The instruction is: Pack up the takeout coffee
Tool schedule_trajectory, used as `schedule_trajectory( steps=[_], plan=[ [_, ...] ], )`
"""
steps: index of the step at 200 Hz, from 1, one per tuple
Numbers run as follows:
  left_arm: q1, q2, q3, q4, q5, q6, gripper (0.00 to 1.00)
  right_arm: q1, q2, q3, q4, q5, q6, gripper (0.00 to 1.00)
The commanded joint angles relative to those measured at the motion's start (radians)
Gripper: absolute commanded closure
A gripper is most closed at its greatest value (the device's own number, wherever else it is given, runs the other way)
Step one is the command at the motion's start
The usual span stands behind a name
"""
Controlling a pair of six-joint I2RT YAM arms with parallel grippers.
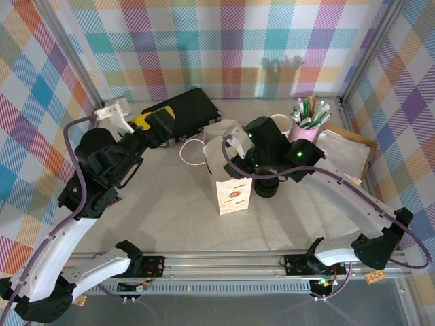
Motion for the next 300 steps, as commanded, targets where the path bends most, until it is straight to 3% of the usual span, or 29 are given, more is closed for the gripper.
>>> schedule_trajectory(
  steps=[1, 9, 24, 121, 159, 203, 236, 268, 300],
  plan=[
    [0.01, -0.026, -0.002, 0.016, -0.013, -0.015, 0.16, 0.001, -0.002, 0.046, -0.005, -0.014, -0.011, 0.37],
    [0.009, -0.027, -0.002, 0.017, -0.016, -0.02, 0.16, -0.002, 0.013, 0.069, 0.002, 0.007, -0.006, 0.32],
    [0.011, -0.029, -0.003, -0.022, -0.011, -0.027, 0.17, -0.014, 0.051, 0.122, 0.008, 0.02, 0.012, 0.31],
    [0.009, 0.017, 0.06, -0.163, -0.046, 0.006, 0.18, -0.071, 0.328, 0.4, -0.041, 0.039, 0.146, 0.39],
    [0.01, 0.082, 0.131, -0.282, 0.017, 0.063, 0.21, -0.101, 0.293, 0.467, -0.072, 0.076, 0.233, 0.42],
    [0.001, 0.203, 0.288, -0.374, 0.111, 0.131, 0.24, -0.343, 0.239, 0.617, -0.227, 0.099, 0.361, 0.39],
    [-0.074, 0.308, 0.404, -0.397, 0.127, 0.213, 0.25, -0.561, 0.214, 0.618, -0.342, 0.183, 0.372, 0.38],
    [-0.162, 0.416, 0.458, -0.335, 0.128, 0.276, 0.25, -0.751, 0.211, 0.535, -0.415, 0.2, 0.384, 0.35],
    [-0.211, 0.55, 0.575, -0.321, 0.166, 0.325, 0.24, -0.899, 0.183, 0.351, -0.35, 0.166, 0.396, 0.35]
  ],
)
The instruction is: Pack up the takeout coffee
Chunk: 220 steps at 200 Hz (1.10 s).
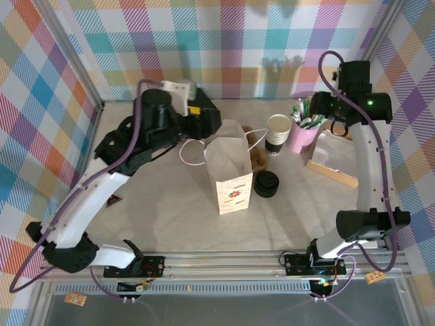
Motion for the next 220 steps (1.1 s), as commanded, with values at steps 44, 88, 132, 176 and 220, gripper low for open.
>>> schedule_trajectory(
  steps=[44, 88, 132, 176, 220],
  plan=[
    [-0.057, 0.184, 0.195, 0.043, 0.086, 0.091, 0.23, -0.223, 0.02, -0.331, 0.14, -0.056, 0.066, 0.25],
    [-0.058, 0.207, 0.21, 0.043, 0.057, 0.089, 0.21, -0.291, 0.131, -0.438, 0.299, -0.083, 0.079, 0.16],
    [-0.057, 0.206, 0.212, 0.006, 0.019, 0.093, 0.21, -0.322, 0.252, -0.45, 0.384, -0.102, 0.094, 0.13],
    [-0.056, 0.196, 0.19, -0.038, -0.057, 0.093, 0.2, -0.327, 0.396, -0.42, 0.397, -0.135, 0.097, 0.03],
    [-0.056, 0.197, 0.186, -0.049, -0.067, 0.088, 0.19, -0.332, 0.501, -0.38, 0.386, -0.152, 0.09, 0.1]
  ],
)
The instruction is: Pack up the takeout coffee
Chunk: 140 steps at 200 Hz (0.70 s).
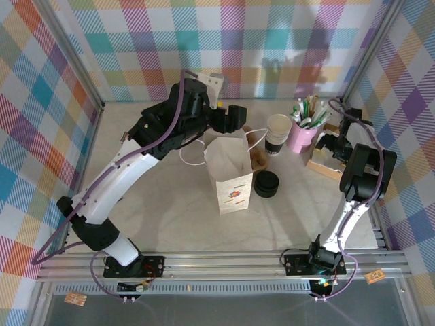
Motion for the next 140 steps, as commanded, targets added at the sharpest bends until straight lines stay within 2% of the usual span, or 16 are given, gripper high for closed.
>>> schedule_trajectory(
  steps=[1, 71, 88, 105, 133, 140],
  plan=[
    [-0.007, -0.006, 0.008, -0.014, -0.023, 0.015, 0.19, -0.011, 0.032, 0.049, -0.004, -0.029, 0.003, 0.11],
    [-0.005, -0.003, 0.011, -0.012, -0.049, 0.005, 0.19, -0.039, 0.021, 0.061, -0.013, -0.076, -0.005, 0.7],
    [-0.005, -0.012, 0.002, -0.009, -0.05, -0.001, 0.19, -0.041, 0.011, 0.083, -0.038, -0.073, -0.016, 0.72],
    [-0.005, -0.028, -0.027, 0.013, -0.063, -0.015, 0.19, -0.042, 0.001, 0.103, -0.068, -0.068, -0.03, 0.68],
    [-0.006, -0.053, -0.074, 0.052, -0.068, -0.038, 0.19, -0.043, -0.017, 0.102, -0.079, -0.057, -0.058, 0.73],
    [-0.005, -0.055, -0.079, 0.056, -0.068, -0.042, 0.19, -0.043, -0.018, 0.102, -0.08, -0.056, -0.063, 0.71]
  ],
)
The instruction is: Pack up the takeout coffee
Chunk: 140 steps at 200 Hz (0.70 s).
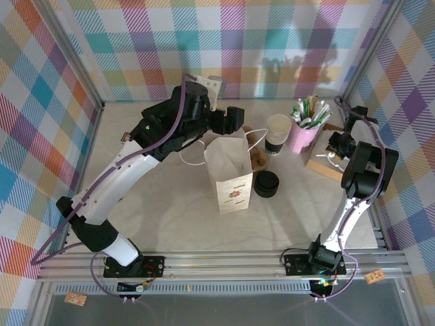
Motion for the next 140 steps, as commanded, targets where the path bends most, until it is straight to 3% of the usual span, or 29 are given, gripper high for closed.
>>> schedule_trajectory(
  steps=[1, 10, 16, 48, 69, 110, 140],
  plan=[
    [-0.005, -0.039, -0.025, 0.048, -0.018, -0.025, 0.19, -0.007, -0.052, 0.018, -0.045, -0.004, -0.039, 0.69],
    [-0.005, -0.04, -0.028, 0.048, -0.017, -0.027, 0.19, -0.006, -0.049, 0.02, -0.049, -0.004, -0.042, 0.57],
    [-0.005, -0.041, -0.03, 0.048, -0.017, -0.029, 0.19, -0.007, -0.044, 0.022, -0.054, -0.005, -0.045, 0.55],
    [-0.005, -0.042, -0.032, 0.042, -0.018, -0.025, 0.19, -0.009, -0.027, 0.022, -0.051, -0.036, -0.046, 0.73],
    [-0.005, -0.044, -0.03, 0.042, -0.016, -0.02, 0.19, -0.009, -0.037, 0.019, -0.046, -0.046, -0.041, 1.0],
    [-0.005, -0.053, -0.026, 0.039, -0.033, -0.003, 0.19, -0.008, -0.098, 0.04, -0.088, -0.037, -0.021, 1.0],
    [-0.005, -0.089, -0.057, 0.047, -0.086, 0.0, 0.19, -0.001, -0.258, -0.003, -0.099, -0.093, 0.034, 1.0]
  ],
)
